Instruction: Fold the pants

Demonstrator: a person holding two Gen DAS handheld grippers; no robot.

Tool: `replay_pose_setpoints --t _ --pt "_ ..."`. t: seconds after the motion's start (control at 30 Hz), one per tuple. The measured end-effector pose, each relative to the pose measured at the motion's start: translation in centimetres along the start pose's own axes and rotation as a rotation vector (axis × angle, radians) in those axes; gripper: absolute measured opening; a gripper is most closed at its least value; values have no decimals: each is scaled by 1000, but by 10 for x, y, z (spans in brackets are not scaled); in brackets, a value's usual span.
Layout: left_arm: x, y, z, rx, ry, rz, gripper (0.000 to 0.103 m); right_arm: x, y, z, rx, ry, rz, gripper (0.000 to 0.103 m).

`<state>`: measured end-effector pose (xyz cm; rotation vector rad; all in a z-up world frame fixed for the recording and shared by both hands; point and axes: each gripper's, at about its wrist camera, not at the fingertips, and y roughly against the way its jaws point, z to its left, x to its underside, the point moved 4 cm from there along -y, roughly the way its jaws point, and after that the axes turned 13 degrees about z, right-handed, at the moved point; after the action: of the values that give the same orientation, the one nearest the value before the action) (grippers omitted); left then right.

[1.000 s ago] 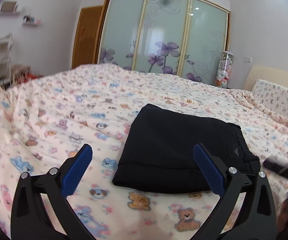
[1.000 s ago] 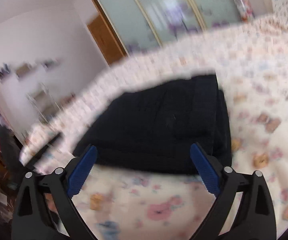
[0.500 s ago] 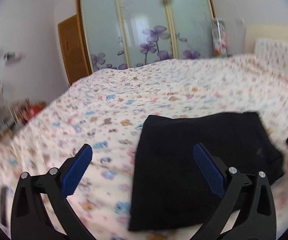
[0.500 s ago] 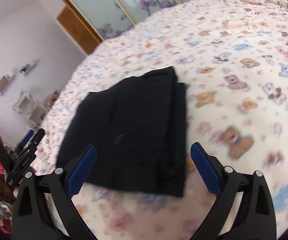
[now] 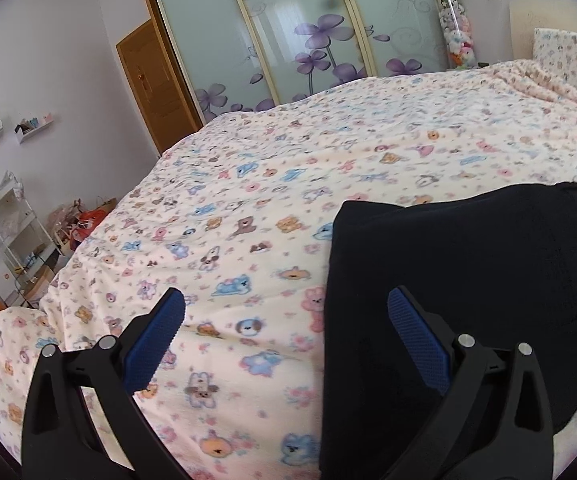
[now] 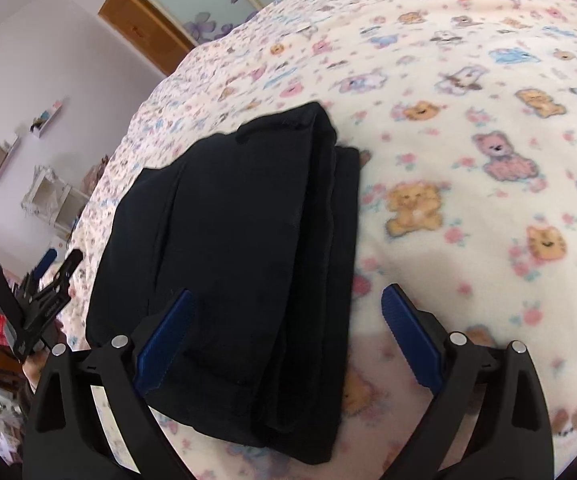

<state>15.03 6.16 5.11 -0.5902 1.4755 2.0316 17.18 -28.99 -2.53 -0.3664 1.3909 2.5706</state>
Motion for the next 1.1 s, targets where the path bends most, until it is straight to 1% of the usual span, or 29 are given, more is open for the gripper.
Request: replay_pose_setpoints --t 0.07,0.1,0.2,0.23,0.27,0.3,0.37,0.4,0.47,0.53,0.57,0.6,0.67,0.7,0.77,0.8,0.9,0.93,1.0,1.03,1.1 --pt "0 -2 0 5 1 4 101 1 -4 3 8 24 15 97" --pt "0 -3 0 7 1 8 101 3 -6 5 -13 36 22 97" --pt "3 -8 -1 10 -7 21 101 5 -3 15 -107 66 16 97" --pt "2 -10 0 27 -5 28 101 5 -2 13 -131 56 14 97" --pt "2 -12 1 56 6 39 101 5 0 8 -173 28 9 97" --pt "1 -15 4 89 21 53 101 3 3 -1 -235 -18 -1 97" --pt "-1 -23 15 213 93 102 101 -1 5 -15 -298 -86 -23 93" --pt "-2 -29 25 303 147 136 101 -4 4 -22 -305 -115 -28 92" --pt "-2 -38 38 416 223 183 101 -4 -1 -23 -302 -117 -17 92" --pt "-2 -47 50 471 284 222 101 -3 -6 -15 -243 -76 3 92" --pt "-2 -51 54 481 299 235 101 -2 -8 -9 -212 -44 16 92" --pt "-2 -57 58 515 316 254 101 0 -8 -3 -243 -24 22 92" --pt "-2 -63 58 592 332 278 101 1 0 -2 -288 -4 16 92" --pt "-2 -65 56 652 342 293 101 3 5 -2 -319 11 6 92" --pt "-4 -68 50 729 336 310 101 2 7 -4 -346 21 1 91" --pt "-6 -69 44 745 320 326 101 2 5 -6 -349 19 -1 91" --pt "-9 -76 28 746 276 380 101 2 -1 -6 -321 29 9 91" --pt "-9 -79 22 766 267 406 101 3 -1 -4 -312 39 11 91" --pt "-9 -83 13 848 268 446 101 5 1 -4 -306 50 11 91" --pt "-9 -84 6 920 274 476 101 6 2 -4 -310 52 9 91" --pt "-8 -86 -1 990 271 509 101 5 2 -4 -326 53 5 91"
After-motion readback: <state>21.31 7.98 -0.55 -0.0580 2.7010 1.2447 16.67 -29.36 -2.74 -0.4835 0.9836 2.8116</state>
